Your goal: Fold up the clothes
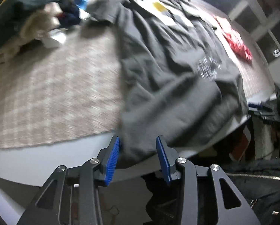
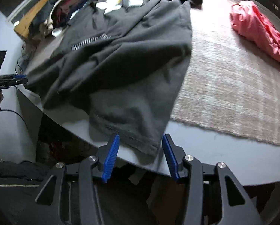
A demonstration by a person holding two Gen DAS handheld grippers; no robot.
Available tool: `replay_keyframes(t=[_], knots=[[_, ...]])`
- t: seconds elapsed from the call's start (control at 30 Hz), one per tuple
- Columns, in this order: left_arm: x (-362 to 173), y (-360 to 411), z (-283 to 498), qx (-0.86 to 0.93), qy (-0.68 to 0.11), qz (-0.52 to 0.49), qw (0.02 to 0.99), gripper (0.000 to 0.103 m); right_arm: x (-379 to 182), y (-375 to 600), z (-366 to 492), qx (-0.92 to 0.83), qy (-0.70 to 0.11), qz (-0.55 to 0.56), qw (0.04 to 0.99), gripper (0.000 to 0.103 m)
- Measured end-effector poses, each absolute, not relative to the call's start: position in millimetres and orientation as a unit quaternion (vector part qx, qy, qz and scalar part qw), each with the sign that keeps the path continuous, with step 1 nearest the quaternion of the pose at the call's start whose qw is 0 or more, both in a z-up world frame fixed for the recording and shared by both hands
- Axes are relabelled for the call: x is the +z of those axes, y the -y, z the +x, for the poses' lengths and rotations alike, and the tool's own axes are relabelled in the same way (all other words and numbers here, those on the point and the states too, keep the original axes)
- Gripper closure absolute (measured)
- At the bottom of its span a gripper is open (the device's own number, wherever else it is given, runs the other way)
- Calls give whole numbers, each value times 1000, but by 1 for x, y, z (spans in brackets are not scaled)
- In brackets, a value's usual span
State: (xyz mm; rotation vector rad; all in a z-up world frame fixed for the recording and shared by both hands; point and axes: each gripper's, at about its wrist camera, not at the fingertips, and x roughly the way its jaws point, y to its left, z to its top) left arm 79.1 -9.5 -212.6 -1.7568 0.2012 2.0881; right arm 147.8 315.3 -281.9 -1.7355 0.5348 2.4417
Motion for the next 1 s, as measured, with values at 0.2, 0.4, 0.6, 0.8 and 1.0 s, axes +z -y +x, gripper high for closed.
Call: replay_keyframes(t=[0.2, 0.4, 0.6, 0.8, 1.0], knots=[[-238, -11, 79, 726, -88, -649, 210, 92, -284, -301, 138, 807, -136, -573, 42, 95], [-185, 3, 89, 746, -80, -618, 235, 96, -235, -322, 161, 836, -148, -526, 56, 96], [-139, 30, 102, 773, -42, -595, 215, 97, -175, -353, 213, 860, -145, -475, 116, 96], [-186, 27, 49, 752, -57, -629, 190, 97, -208, -369, 181, 844, -160, -496, 124, 96], [-193, 19, -18, 758, -29, -625, 185, 84, -221, -406, 130, 845, -201, -482, 116, 96]])
